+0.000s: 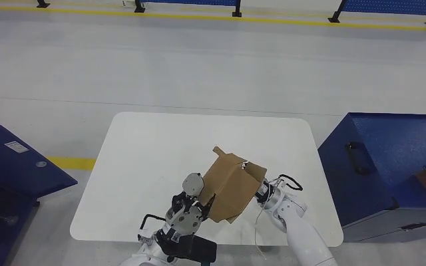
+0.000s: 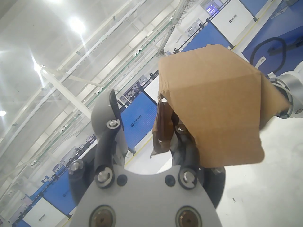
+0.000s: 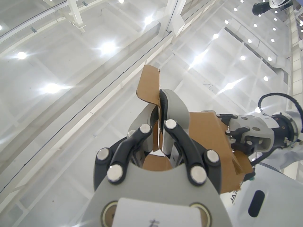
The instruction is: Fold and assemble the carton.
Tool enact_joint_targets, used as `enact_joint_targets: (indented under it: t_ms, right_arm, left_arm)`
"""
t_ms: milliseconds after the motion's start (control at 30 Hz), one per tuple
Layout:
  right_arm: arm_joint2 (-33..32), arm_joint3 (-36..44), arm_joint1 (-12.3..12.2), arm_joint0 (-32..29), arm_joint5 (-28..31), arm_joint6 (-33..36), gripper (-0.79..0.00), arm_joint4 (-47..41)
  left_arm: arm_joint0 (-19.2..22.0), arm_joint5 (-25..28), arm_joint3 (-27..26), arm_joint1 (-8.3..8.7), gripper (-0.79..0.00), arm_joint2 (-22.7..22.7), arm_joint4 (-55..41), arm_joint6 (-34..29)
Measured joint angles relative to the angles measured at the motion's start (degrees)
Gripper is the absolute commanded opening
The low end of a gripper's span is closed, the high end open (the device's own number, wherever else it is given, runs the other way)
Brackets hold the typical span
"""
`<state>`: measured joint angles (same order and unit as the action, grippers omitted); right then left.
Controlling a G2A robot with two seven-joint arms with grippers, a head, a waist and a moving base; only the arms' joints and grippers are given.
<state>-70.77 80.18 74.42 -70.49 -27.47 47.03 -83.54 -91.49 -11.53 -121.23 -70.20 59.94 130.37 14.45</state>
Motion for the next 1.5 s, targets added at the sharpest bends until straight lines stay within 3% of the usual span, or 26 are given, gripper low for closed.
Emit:
enact_joint_targets:
  t_ms: [67, 233, 733, 1000, 1100, 1500]
  right_arm:
    - [0.03, -0.02, 0.02, -0.05, 0.37, 0.04, -0.785, 0.11]
    - [0.09, 0.00, 0.04, -0.06, 1.83, 0.07, -0.785, 1.36]
    - [-0.96, -0.51, -0.24, 0.71, 9.52, 2.36, -0.785, 8.94]
    - [-1.29, -0.93, -0.38, 1.18, 12.11, 3.24, -0.785, 12.30]
    - [-1.03, -1.18, -0.37, 1.40, 13.62, 3.69, -0.785, 13.85]
    - [-0.84, -2.17, -0.42, 2.08, 19.88, 4.47, -0.785, 20.04]
  left_arm:
    - [-0.14, -0.05, 0.04, -0.01, -0.643, 0.06, 0.11, 0.11]
    - [-0.51, -0.22, 0.01, -0.06, -0.573, -0.01, 0.66, 0.32]
    - [-1.76, 1.34, -0.81, -0.09, -0.468, 0.48, 2.50, -1.52]
    - [-2.33, 2.51, -0.51, -0.07, -0.369, 1.02, 2.90, -2.75]
    - [-2.37, 3.07, -0.58, -0.11, -0.274, 0.97, 3.02, -3.35]
    - [-2.85, 5.06, -0.46, -0.11, -0.148, 1.49, 0.74, -2.99]
